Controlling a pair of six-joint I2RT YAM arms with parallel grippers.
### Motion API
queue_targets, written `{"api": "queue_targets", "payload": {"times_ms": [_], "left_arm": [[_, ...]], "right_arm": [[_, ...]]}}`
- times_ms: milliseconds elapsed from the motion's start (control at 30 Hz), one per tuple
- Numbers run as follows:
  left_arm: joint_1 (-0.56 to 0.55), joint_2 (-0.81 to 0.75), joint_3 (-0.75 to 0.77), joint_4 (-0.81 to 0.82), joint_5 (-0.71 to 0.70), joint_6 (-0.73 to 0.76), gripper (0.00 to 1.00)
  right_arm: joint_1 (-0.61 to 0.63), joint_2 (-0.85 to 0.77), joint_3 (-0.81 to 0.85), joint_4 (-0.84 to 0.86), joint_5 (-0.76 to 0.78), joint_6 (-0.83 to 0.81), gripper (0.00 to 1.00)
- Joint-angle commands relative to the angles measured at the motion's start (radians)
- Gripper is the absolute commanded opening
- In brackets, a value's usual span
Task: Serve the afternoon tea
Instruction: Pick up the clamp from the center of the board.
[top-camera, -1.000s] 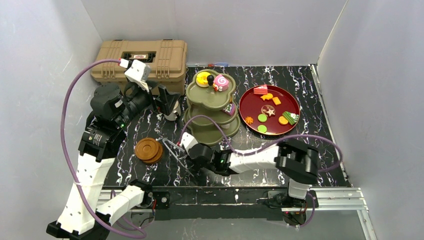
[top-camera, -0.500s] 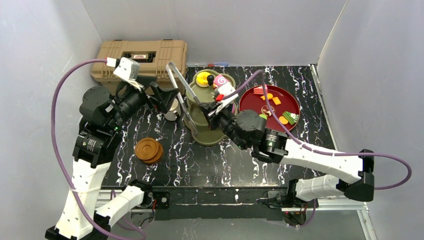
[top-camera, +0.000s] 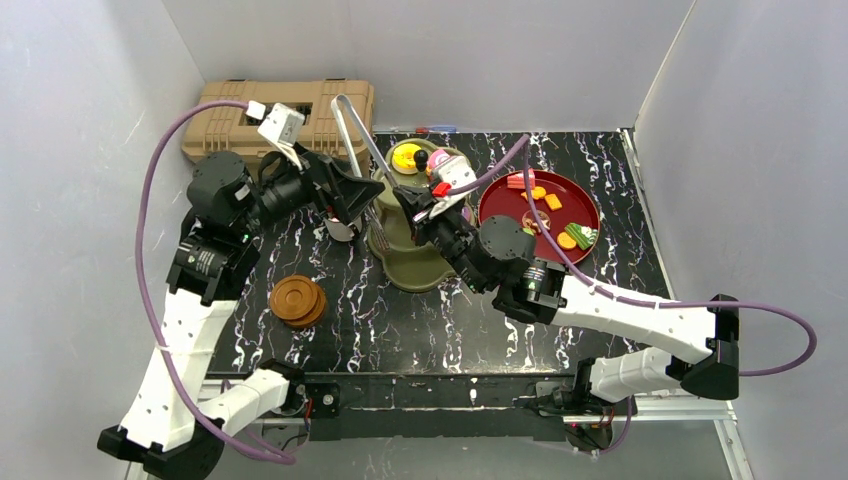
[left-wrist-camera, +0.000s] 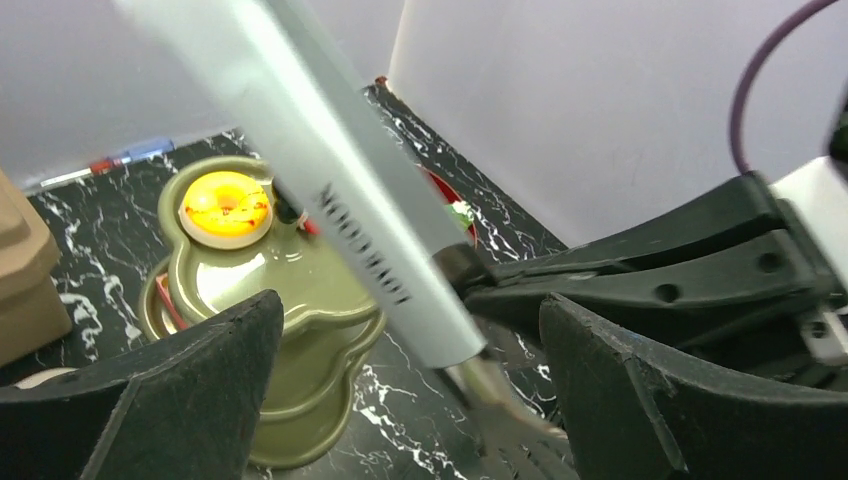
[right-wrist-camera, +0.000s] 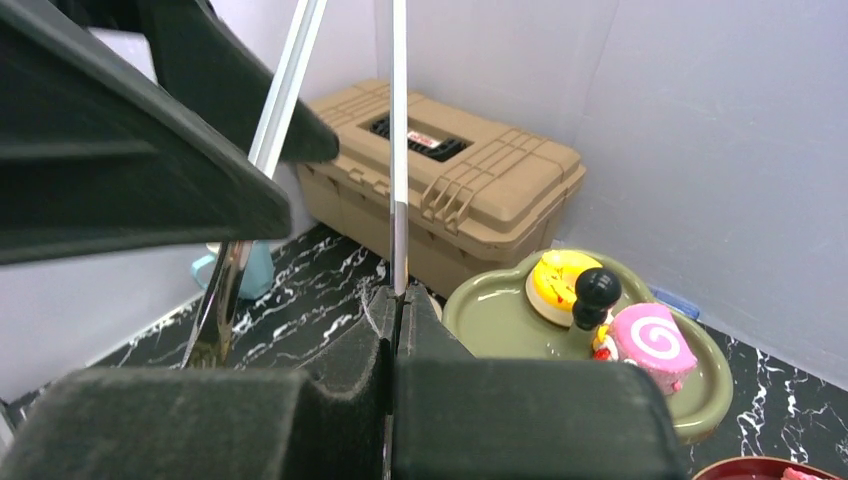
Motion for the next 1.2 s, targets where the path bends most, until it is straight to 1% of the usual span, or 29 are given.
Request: {"api": "queue_targets", "payload": {"times_ms": [0, 100, 267, 333, 433, 500, 533, 633, 667, 700, 767, 833, 900, 967, 1067, 1167], "left_arm": [[0.003, -0.005, -0.017, 0.000, -0.021, -0.035, 0.98], [0.003, -0.012, -0.022, -0.005, -0.020, -0.041, 0.98], [0.003, -0.010, -0.036, 0.046, 0.051, -0.101, 0.98], [0.003, 0.005, -0.032, 0.062, 0.076, -0.118, 0.94], [0.003, 0.023, -0.030, 0.061, 0.091, -0.119, 0.84], [0.003, 0.027, -0.037, 0.060, 0.095, -0.114, 0.72], [0.003, 0.028, -0.040, 0.063, 0.095, -0.108, 0.62], [0.003, 0.038, -0.038, 0.070, 0.095, -0.080, 0.29], [0.003, 0.044, -0.034, 0.067, 0.094, -0.059, 0.20], [0.003, 0.048, -0.028, 0.061, 0.094, -0.028, 0.14], [0.003, 0.049, -0.023, 0.046, 0.092, 0.040, 0.05], [0.003, 0.038, -0.031, 0.051, 0.113, 0.134, 0.00], [0.003, 0.025, -0.043, 0.063, 0.137, 0.207, 0.00], [0.003, 0.016, -0.047, 0.064, 0.167, 0.276, 0.00], [0.003, 0.003, -0.062, 0.064, 0.221, 0.394, 0.00], [0.002, -0.007, -0.081, 0.065, 0.242, 0.462, 0.00]], "right_arm": [[0.003, -0.026, 0.016, 0.186, 0.026, -0.020, 0.01], [0.003, -0.035, -0.002, 0.207, 0.029, -0.017, 0.01], [0.003, -0.049, -0.029, 0.235, 0.034, -0.006, 0.01], [0.003, -0.048, -0.036, 0.243, 0.033, 0.000, 0.01], [0.003, -0.053, -0.050, 0.259, 0.041, 0.004, 0.01], [0.004, -0.058, -0.061, 0.271, 0.043, 0.007, 0.01], [0.003, -0.060, -0.063, 0.275, 0.041, 0.008, 0.01], [0.005, -0.056, -0.065, 0.275, 0.032, 0.018, 0.01], [0.005, -0.056, -0.065, 0.272, 0.029, 0.022, 0.01], [0.004, -0.057, -0.066, 0.265, 0.026, 0.028, 0.01], [0.005, -0.066, -0.067, 0.241, 0.027, 0.046, 0.01], [0.004, -0.084, -0.066, 0.190, 0.027, 0.068, 0.10], [0.004, -0.107, -0.053, 0.110, 0.014, 0.091, 0.25], [0.005, -0.134, -0.034, 0.022, -0.009, 0.128, 0.44], [0.003, -0.177, 0.005, -0.115, -0.051, 0.163, 0.63], [0.003, -0.195, 0.066, -0.215, -0.091, 0.200, 0.80]]}}
